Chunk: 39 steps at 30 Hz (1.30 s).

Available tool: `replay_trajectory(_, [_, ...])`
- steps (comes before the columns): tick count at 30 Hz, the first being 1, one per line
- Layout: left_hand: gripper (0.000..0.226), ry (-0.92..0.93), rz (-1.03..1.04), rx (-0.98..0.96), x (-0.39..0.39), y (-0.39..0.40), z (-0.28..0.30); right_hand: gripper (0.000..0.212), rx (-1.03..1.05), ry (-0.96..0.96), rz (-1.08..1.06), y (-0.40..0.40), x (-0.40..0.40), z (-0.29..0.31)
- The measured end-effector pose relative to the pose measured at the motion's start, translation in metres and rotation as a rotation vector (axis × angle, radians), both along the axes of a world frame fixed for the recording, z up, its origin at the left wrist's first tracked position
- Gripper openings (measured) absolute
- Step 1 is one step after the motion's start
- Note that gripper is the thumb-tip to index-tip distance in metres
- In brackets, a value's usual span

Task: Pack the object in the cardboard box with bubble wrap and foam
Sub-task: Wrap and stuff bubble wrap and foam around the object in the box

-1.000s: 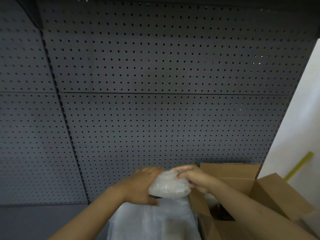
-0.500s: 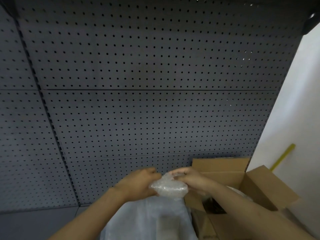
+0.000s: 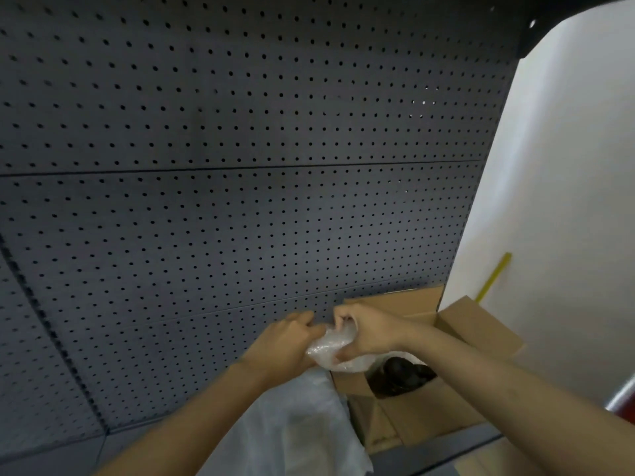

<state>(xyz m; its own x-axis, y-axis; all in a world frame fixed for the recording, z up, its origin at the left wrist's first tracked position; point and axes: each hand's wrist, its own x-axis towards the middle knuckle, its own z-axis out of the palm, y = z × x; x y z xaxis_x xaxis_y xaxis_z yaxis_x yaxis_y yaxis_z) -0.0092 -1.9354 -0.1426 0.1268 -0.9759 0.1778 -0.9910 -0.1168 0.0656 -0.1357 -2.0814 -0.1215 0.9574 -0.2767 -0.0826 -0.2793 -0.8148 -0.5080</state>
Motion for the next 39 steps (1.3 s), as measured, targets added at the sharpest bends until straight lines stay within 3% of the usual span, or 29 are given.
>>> replay_trajectory(6, [0.031, 0.056, -0.05, 0.026, -0.015, -0.028, -0.005, 0.038, -0.088, 0.018, -0.031, -0.012, -0.02, -0.009])
replay_trajectory(10, [0.04, 0.06, -0.08, 0.053, -0.032, -0.049, -0.008, 0.05, -0.141, 0.023, -0.021, -0.018, -0.035, -0.014])
replay_trajectory(20, [0.049, 0.05, -0.134, -0.012, -0.06, -0.103, -0.021, 0.038, 0.015, 0.023, -0.134, -0.074, -0.068, -0.027])
replay_trajectory(27, [0.059, 0.173, -0.094, 0.036, -0.076, -0.16, -0.036, 0.029, -0.058, 0.097, -0.103, -0.153, -0.089, -0.033])
replay_trajectory(32, [0.07, 0.208, 0.031, 0.132, -0.078, -0.183, -0.044, 0.042, -0.076, 0.098, -0.088, -0.219, -0.105, -0.047])
replay_trajectory(36, [0.051, 0.218, 0.166, 0.217, -0.087, -0.198, -0.055, 0.049, -0.12, 0.136, -0.009, -0.253, -0.104, -0.064])
replay_trajectory(39, [0.051, 0.292, 0.21, 0.287, -0.093, -0.206, -0.071, 0.048, -0.117, 0.15, 0.04, -0.267, -0.102, -0.08])
